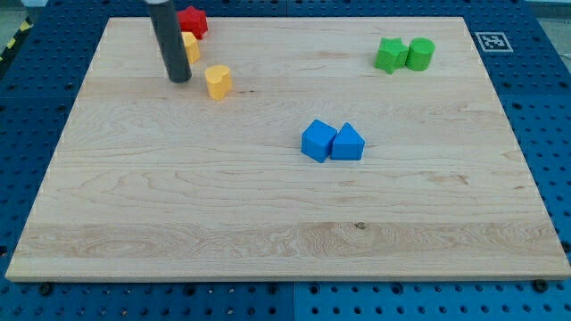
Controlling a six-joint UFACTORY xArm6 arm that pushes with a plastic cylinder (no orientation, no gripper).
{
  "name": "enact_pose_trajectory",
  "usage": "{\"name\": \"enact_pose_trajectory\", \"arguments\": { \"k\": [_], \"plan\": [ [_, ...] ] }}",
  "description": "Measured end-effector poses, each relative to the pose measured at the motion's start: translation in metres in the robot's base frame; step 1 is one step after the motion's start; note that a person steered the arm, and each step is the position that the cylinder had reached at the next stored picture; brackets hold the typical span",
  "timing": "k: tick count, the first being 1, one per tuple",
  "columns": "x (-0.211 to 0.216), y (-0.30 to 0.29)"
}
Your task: Push the yellow heart closer to the yellow hexagon
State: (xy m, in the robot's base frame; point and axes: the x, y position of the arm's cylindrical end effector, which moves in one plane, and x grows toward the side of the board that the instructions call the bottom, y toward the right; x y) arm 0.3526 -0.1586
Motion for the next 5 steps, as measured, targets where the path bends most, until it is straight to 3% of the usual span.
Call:
{"name": "enact_pose_trajectory", "arguments": {
  "k": [1,2,5],
  "plan": [
    [0.039,0.056],
    [0.034,0.125],
    [0.01,0.055]
  ]
}}
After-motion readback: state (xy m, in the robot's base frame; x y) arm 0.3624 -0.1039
